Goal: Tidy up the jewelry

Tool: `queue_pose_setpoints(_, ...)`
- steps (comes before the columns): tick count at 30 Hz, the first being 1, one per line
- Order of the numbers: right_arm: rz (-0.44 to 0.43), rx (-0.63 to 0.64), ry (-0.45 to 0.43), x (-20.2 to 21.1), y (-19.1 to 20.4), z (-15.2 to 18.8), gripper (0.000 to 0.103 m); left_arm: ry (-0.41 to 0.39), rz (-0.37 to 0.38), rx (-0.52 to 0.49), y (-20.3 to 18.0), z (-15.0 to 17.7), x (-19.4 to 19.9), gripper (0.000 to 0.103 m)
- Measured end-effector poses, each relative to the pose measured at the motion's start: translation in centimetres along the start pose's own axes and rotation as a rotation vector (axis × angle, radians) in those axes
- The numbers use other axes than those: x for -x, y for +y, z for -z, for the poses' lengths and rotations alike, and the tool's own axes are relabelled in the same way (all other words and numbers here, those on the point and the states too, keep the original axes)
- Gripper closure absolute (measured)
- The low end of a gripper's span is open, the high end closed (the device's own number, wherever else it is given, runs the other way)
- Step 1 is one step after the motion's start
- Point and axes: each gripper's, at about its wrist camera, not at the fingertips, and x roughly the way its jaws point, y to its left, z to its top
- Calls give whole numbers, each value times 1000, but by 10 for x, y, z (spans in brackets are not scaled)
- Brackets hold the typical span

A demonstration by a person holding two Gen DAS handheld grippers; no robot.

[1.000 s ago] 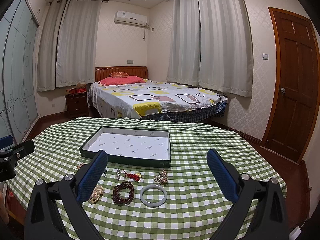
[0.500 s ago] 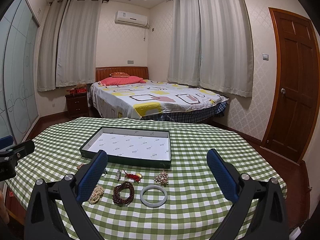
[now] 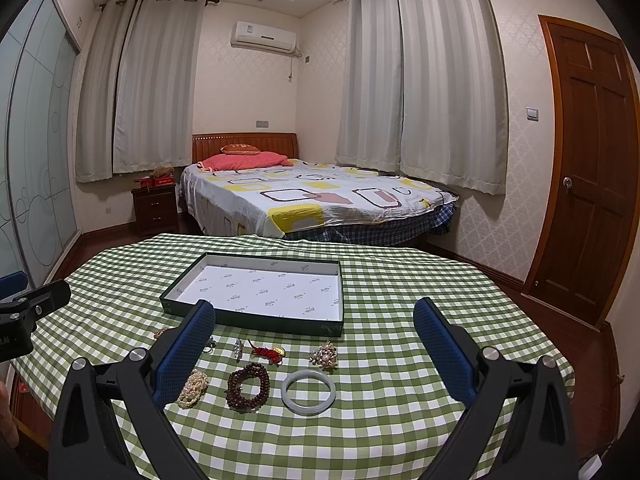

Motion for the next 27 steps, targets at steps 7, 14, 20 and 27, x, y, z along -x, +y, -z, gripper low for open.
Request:
queue_pose_setpoints(7, 0, -2, 0, 1, 0, 0, 6, -1, 0, 2, 0, 0, -1, 4)
queue_pose_setpoints(14, 2, 4, -2, -1, 0, 0, 6, 1, -1, -2, 2, 1, -4, 4)
queue_pose_setpoints(20, -4, 18, 12, -18, -3, 14, 6, 21, -23, 5, 9, 11, -24, 4)
queue_pose_setpoints(27, -28, 41, 72, -47, -1, 41, 6, 135, -56, 14, 21, 38, -70, 4)
